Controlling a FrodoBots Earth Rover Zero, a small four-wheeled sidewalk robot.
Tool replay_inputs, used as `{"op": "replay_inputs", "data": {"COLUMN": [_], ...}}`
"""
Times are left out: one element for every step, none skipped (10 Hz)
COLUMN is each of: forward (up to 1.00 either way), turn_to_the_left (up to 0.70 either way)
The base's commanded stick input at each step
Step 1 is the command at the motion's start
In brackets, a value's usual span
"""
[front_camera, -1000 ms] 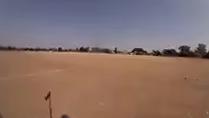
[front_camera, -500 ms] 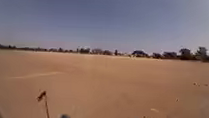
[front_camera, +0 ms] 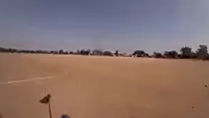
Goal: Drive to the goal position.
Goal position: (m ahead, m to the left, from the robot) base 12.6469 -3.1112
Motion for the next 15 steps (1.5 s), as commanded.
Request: {"op": "replay_inputs", "data": {"forward": [0.70,0.70,0.70,0.70,0.70,0.70,0.70,0.70,0.70,0.70,0.70,0.70,0.70,0.70,0.70], "turn_to_the_left": [0.00,0.00,0.00,0.00,0.00,0.00,0.00,0.00,0.00,0.00,0.00,0.00,0.00,0.00,0.00]}}
